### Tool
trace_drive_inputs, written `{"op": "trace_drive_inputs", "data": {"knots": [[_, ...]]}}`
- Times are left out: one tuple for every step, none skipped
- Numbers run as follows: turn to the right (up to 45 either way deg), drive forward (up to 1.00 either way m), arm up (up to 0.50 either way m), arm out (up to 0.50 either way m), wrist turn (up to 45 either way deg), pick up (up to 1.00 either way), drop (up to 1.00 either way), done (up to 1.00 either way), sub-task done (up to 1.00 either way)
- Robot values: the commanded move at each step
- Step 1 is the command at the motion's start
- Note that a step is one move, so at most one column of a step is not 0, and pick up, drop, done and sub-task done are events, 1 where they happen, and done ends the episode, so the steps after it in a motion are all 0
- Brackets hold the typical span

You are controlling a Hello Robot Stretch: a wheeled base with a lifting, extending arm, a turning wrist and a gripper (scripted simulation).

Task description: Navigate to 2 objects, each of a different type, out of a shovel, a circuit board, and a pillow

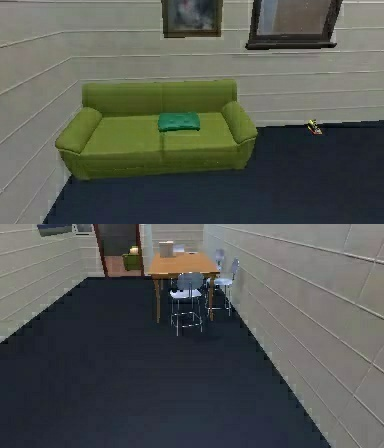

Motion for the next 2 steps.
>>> {"op": "trace_drive_inputs", "data": {"knots": [[0.0,0.8,0.0,0.0,0.0,0.0,0.0,0.0,0.0],[0.0,0.0,0.0,0.0,0.0,0.0,0.0,1.0,0.0]]}}
